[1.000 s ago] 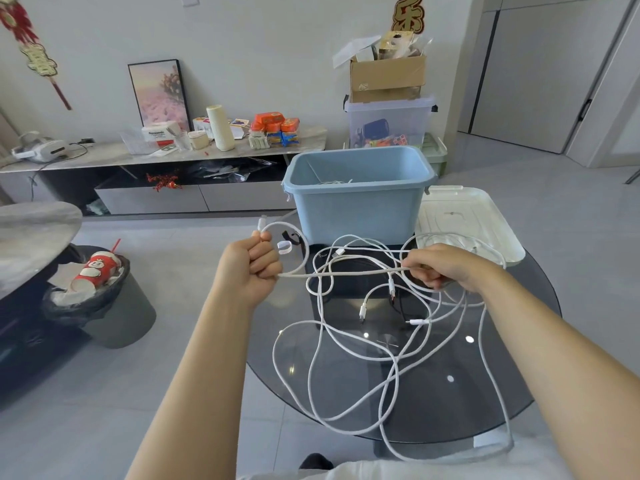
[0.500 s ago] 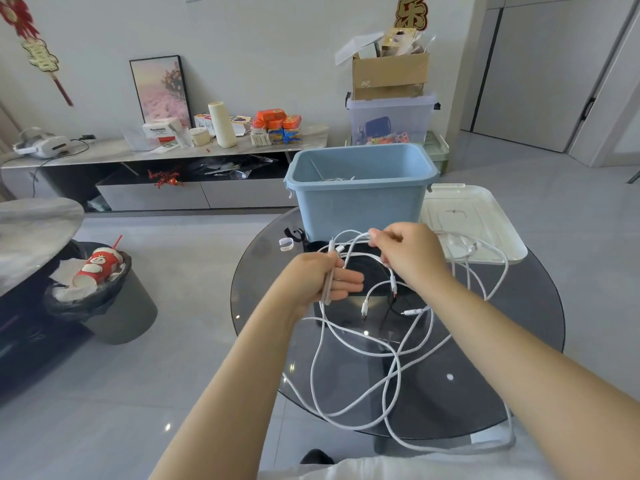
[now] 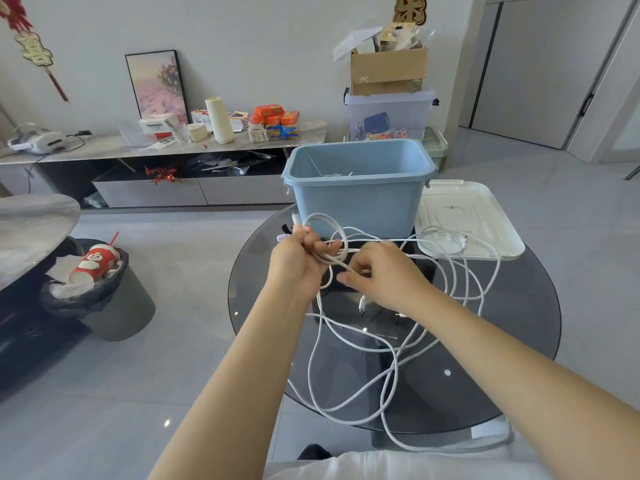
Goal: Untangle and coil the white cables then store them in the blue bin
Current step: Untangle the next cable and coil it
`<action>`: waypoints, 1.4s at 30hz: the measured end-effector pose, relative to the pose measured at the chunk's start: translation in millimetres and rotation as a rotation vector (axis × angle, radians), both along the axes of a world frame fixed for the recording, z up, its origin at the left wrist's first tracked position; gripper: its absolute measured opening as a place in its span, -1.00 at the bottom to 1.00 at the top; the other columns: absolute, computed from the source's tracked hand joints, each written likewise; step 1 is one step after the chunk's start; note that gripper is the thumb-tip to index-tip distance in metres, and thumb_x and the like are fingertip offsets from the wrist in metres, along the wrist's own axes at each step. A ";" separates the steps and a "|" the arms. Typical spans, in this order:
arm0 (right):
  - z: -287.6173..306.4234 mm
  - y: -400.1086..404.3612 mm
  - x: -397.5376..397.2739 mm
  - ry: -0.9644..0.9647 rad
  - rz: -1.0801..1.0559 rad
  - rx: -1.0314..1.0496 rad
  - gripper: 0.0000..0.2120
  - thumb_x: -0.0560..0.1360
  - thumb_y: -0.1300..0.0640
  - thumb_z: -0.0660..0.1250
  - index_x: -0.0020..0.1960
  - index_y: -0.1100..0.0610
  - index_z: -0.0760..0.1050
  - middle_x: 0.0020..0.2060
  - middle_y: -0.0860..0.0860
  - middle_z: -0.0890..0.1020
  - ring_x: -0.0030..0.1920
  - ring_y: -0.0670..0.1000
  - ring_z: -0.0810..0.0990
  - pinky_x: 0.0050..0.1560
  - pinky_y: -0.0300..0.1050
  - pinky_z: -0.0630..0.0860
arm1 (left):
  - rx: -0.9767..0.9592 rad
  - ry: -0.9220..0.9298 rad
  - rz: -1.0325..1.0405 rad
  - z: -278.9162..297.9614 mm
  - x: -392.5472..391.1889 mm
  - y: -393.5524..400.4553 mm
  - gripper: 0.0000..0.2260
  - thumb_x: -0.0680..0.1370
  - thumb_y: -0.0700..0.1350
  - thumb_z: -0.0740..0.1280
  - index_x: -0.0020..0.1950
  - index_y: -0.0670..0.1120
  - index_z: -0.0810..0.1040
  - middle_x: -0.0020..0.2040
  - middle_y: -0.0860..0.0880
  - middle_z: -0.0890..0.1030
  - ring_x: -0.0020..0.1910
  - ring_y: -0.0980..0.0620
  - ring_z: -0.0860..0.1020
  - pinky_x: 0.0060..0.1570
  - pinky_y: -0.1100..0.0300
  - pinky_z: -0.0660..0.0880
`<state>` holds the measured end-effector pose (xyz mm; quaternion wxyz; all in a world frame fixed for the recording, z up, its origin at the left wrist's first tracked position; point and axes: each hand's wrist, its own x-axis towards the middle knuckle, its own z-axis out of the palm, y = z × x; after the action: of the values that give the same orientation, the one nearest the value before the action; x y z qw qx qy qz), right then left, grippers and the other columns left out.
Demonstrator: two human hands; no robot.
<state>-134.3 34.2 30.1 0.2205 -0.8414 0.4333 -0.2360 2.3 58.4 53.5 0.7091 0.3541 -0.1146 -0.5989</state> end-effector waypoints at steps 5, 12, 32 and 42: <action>-0.6 -7.1 -18.4 -0.140 0.098 0.333 -0.81 0.57 0.11 0.26 -0.07 -0.17 0.54 -0.45 -0.06 0.59 -0.50 -0.10 0.50 -0.36 -0.24 0.44 | -0.061 0.117 0.095 -3.6 20.5 -2.6 -0.69 0.68 -0.22 -0.05 -0.24 -0.09 0.28 -0.57 0.09 0.20 -0.66 0.15 0.16 -0.53 0.32 0.31; 2.0 -17.8 -32.1 -0.383 0.044 0.418 -0.75 0.60 0.08 0.20 -0.14 -0.01 0.62 -0.44 -0.07 0.54 -0.44 -0.08 0.45 -0.32 -0.18 0.37 | -0.098 0.176 0.177 -7.2 34.5 -3.1 -0.67 0.69 -0.18 -0.05 -0.27 -0.09 0.25 -0.58 0.08 0.19 -0.67 0.15 0.11 -0.50 0.34 0.22; -10.7 -7.1 22.6 -0.226 0.232 0.299 -0.72 0.42 -0.21 0.29 -0.13 -0.01 0.57 -0.13 -0.08 0.63 0.02 0.01 0.57 0.21 0.14 0.42 | -0.168 0.340 0.183 7.5 32.2 4.8 -0.69 0.66 -0.26 -0.05 -0.26 -0.08 0.24 -0.56 0.05 0.20 -0.65 0.12 0.12 -0.55 0.31 0.27; -6.1 -26.5 -5.8 -0.147 0.096 0.232 -0.84 0.56 0.07 0.28 -0.15 -0.02 0.61 -0.46 -0.28 0.53 -0.40 -0.23 0.45 -0.30 -0.39 0.32 | -0.140 0.311 0.293 7.0 55.4 10.7 -0.68 0.63 -0.32 -0.08 -0.28 -0.07 0.23 -0.56 0.05 0.21 -0.65 0.11 0.12 -0.58 0.34 0.23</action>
<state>-140.1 7.6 24.0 0.3585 -0.8104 0.3995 -0.2347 57.6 69.1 60.5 0.8206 0.2203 0.0073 -0.5273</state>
